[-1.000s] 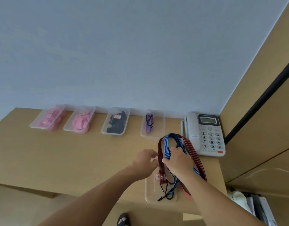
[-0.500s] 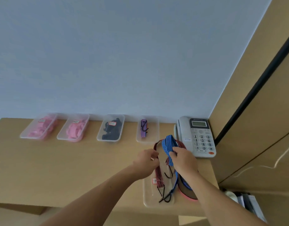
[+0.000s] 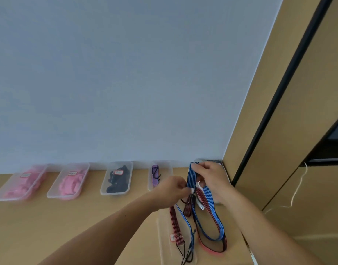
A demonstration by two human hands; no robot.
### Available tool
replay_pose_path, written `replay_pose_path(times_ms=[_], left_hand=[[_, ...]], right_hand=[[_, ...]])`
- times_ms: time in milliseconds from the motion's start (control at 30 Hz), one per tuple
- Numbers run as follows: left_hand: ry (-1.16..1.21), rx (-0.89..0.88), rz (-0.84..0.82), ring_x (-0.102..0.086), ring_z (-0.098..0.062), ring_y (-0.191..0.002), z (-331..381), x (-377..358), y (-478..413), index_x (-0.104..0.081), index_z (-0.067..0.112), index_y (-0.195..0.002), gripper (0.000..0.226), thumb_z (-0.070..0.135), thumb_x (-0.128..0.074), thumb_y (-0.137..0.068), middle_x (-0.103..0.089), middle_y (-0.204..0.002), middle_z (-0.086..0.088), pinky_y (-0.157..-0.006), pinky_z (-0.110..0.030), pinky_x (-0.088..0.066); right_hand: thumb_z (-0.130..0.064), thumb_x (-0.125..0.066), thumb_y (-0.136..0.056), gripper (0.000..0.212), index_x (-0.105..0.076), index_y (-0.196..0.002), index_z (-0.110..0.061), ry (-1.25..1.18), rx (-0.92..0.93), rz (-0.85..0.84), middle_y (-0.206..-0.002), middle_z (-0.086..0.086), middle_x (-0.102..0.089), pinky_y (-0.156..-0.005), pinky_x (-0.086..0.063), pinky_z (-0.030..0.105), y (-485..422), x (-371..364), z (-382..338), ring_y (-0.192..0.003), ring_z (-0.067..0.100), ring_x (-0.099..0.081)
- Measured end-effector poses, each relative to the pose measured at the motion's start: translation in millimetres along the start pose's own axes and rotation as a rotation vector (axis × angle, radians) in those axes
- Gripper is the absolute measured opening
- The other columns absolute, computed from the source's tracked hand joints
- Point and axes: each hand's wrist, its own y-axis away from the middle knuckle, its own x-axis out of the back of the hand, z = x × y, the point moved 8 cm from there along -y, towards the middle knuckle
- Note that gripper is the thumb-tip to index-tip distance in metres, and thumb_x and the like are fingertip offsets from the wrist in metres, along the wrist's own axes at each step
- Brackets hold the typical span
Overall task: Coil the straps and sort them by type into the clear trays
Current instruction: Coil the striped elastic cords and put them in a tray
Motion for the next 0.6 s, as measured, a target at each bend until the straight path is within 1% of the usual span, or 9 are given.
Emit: replay_pose_path(times_ms=[33,100,167,267,333,367,433,500,600], left_hand=[[0.036,-0.031,0.001,-0.064,-0.022,-0.080,8.8,4.5,0.0,-0.067,0.008,-0.099,0.026,0.033,-0.062,-0.093,-0.073,-0.093,-0.012,-0.074,-0.036,-0.048],[0.150,-0.086,-0.038,-0.070,-0.022,-0.082,27.4,12.5,1.8,-0.066,0.008,-0.090,0.021,0.028,-0.063,-0.094,-0.076,-0.089,-0.008,-0.074,-0.034,-0.052],[0.265,-0.134,-0.096,-0.073,-0.018,-0.086,47.5,21.3,5.6,-0.067,0.009,-0.090,0.018,0.026,-0.064,-0.094,-0.077,-0.087,-0.005,-0.073,-0.026,-0.055],[0.384,-0.211,-0.135,-0.073,-0.019,-0.088,76.1,36.2,11.5,-0.072,0.012,-0.092,0.020,0.030,-0.065,-0.093,-0.077,-0.092,-0.006,-0.074,-0.025,-0.055],[0.439,-0.252,-0.151,-0.072,-0.021,-0.089,92.6,44.5,13.4,-0.074,0.016,-0.092,0.020,0.032,-0.064,-0.094,-0.076,-0.096,-0.008,-0.075,-0.027,-0.055],[0.474,-0.262,-0.159,-0.071,-0.021,-0.089,99.8,47.9,13.7,-0.075,0.016,-0.092,0.021,0.033,-0.064,-0.094,-0.075,-0.097,-0.008,-0.075,-0.028,-0.055],[0.548,-0.273,-0.171,-0.070,-0.020,-0.086,112.1,53.8,13.3,-0.074,0.012,-0.094,0.026,0.036,-0.063,-0.091,-0.074,-0.098,-0.010,-0.074,-0.029,-0.054],[0.567,-0.284,-0.154,-0.067,-0.019,-0.082,120.4,58.6,12.4,-0.074,0.010,-0.095,0.028,0.036,-0.063,-0.092,-0.073,-0.099,-0.012,-0.072,-0.029,-0.054],[0.487,-0.290,-0.032,-0.067,-0.019,-0.071,123.5,66.5,10.4,-0.073,0.014,-0.088,0.024,0.032,-0.060,-0.098,-0.074,-0.090,-0.009,-0.065,-0.028,-0.052]], right_hand=[[-0.022,-0.069,-0.089,0.025,-0.068,-0.079,0.000,-0.012,0.022,0.006,-0.062,0.003,-0.068,-0.044,-0.038,0.027,1.4,2.3,-12.0,-0.049,0.011,-0.058],[-0.027,-0.069,-0.089,0.027,-0.069,-0.074,-0.005,-0.009,0.064,0.037,-0.059,0.002,-0.066,-0.044,-0.041,0.027,4.4,7.7,-33.3,-0.047,0.012,-0.056],[-0.038,-0.069,-0.087,0.030,-0.067,-0.074,-0.011,0.089,0.116,0.111,-0.063,0.000,-0.068,-0.049,-0.045,0.027,7.8,16.1,-50.0,-0.050,0.010,-0.059],[-0.050,-0.065,-0.087,0.028,-0.064,-0.098,-0.024,0.199,0.248,0.211,-0.094,-0.009,-0.068,-0.075,-0.050,0.025,13.8,28.5,-68.0,-0.087,0.007,-0.065],[-0.061,-0.054,-0.090,0.039,-0.061,-0.116,-0.032,0.100,0.326,0.076,-0.114,-0.013,-0.065,-0.091,-0.046,0.026,16.7,22.7,-74.3,-0.110,0.008,-0.060],[-0.067,-0.045,-0.089,0.048,-0.062,-0.119,-0.033,0.037,0.355,-0.028,-0.118,-0.011,-0.066,-0.098,-0.044,0.030,19.5,16.1,-76.2,-0.115,0.010,-0.059],[-0.075,-0.039,-0.086,0.069,-0.065,-0.116,-0.019,-0.076,0.404,-0.164,-0.116,0.007,-0.068,-0.102,-0.043,0.038,25.9,7.4,-79.0,-0.113,0.019,-0.061],[-0.082,-0.049,-0.076,0.087,-0.062,-0.110,-0.004,-0.152,0.443,-0.185,-0.107,0.022,-0.064,-0.099,-0.044,0.043,29.9,7.1,-81.9,-0.104,0.028,-0.060],[-0.077,-0.066,-0.068,0.084,-0.060,-0.107,-0.004,-0.212,0.434,-0.184,-0.092,0.009,-0.065,-0.083,-0.050,0.038,30.8,7.5,-81.6,-0.087,0.025,-0.061]])
